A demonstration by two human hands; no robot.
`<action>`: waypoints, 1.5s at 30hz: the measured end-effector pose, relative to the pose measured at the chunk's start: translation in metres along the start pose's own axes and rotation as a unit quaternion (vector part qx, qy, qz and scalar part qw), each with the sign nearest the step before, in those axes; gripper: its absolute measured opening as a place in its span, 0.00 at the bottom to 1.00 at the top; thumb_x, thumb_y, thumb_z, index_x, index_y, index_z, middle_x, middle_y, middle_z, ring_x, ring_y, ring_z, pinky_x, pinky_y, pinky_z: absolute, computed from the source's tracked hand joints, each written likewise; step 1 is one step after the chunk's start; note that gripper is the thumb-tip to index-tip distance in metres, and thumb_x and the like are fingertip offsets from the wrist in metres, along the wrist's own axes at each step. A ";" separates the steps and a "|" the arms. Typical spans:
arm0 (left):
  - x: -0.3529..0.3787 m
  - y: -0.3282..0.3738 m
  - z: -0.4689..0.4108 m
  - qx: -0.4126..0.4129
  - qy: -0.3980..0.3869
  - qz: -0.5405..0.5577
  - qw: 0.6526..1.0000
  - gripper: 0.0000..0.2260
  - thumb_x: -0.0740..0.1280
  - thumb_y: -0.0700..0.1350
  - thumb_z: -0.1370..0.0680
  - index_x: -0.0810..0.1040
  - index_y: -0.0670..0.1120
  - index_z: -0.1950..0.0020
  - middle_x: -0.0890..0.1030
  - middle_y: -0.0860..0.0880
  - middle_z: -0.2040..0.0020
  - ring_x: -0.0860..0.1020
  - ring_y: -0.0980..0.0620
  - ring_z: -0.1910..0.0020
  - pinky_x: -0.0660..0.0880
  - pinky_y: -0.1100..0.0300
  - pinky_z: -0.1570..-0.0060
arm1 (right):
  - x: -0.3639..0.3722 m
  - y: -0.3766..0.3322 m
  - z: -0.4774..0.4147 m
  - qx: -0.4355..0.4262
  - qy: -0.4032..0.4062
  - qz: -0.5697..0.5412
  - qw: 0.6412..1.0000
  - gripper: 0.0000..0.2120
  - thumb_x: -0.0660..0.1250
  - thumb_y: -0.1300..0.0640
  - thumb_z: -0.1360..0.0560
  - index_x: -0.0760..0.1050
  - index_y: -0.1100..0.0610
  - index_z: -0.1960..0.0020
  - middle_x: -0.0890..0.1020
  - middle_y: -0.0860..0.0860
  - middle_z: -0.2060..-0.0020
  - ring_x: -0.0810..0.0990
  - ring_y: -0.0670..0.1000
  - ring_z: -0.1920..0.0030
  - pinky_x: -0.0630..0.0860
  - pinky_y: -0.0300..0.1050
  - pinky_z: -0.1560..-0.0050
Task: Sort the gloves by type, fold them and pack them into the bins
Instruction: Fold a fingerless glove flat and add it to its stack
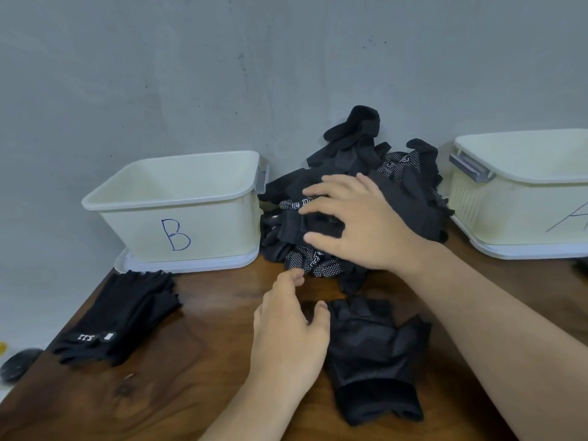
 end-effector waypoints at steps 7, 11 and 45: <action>0.000 -0.002 0.001 -0.001 -0.003 -0.012 1.000 0.23 0.68 0.56 0.19 0.63 0.68 0.28 0.71 0.68 0.33 0.75 0.52 0.38 0.71 0.53 0.31 | -0.011 0.016 -0.003 0.051 -0.003 -0.020 0.999 0.23 0.61 0.32 0.19 0.78 0.40 0.29 0.72 0.40 0.24 0.62 0.49 0.20 0.58 0.62 0.20; 0.000 0.000 0.001 -0.001 -0.005 -0.016 1.000 0.22 0.68 0.56 0.19 0.63 0.69 0.29 0.71 0.69 0.34 0.76 0.52 0.39 0.71 0.52 0.30 | -0.025 0.042 -0.008 0.182 0.131 0.044 0.974 0.19 0.64 0.41 0.18 0.78 0.45 0.29 0.76 0.48 0.27 0.69 0.56 0.26 0.69 0.61 0.30; 0.000 0.000 0.002 0.002 0.013 0.037 0.999 0.22 0.69 0.55 0.20 0.64 0.71 0.32 0.66 0.74 0.38 0.78 0.52 0.46 0.75 0.50 0.36 | -0.004 0.039 -0.011 0.123 0.007 -0.046 0.991 0.25 0.65 0.40 0.17 0.70 0.44 0.21 0.77 0.43 0.27 0.72 0.51 0.26 0.66 0.60 0.24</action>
Point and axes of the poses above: each hand's wrist, its own z-axis away from the middle knuckle, its own x-axis out of the palm, y = z × x, the point moved 2 cm from there along -z, towards the middle knuckle
